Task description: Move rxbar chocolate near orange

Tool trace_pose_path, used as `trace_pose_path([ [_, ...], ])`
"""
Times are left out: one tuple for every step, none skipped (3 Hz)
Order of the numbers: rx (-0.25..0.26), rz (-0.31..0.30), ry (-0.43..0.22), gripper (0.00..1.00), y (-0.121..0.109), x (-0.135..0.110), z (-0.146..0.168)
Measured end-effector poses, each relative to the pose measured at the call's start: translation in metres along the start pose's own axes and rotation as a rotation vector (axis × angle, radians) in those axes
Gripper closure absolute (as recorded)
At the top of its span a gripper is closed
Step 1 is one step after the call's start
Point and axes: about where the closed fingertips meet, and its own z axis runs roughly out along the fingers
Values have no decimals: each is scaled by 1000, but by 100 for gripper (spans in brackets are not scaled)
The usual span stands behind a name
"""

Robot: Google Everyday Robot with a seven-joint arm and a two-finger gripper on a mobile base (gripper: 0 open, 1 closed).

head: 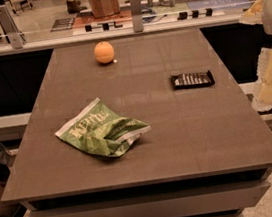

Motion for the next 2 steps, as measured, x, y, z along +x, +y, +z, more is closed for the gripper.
trace_pose_path([
  [0, 0, 0, 0, 0, 0, 0],
  [3, -3, -39, 0, -12, -1, 2],
])
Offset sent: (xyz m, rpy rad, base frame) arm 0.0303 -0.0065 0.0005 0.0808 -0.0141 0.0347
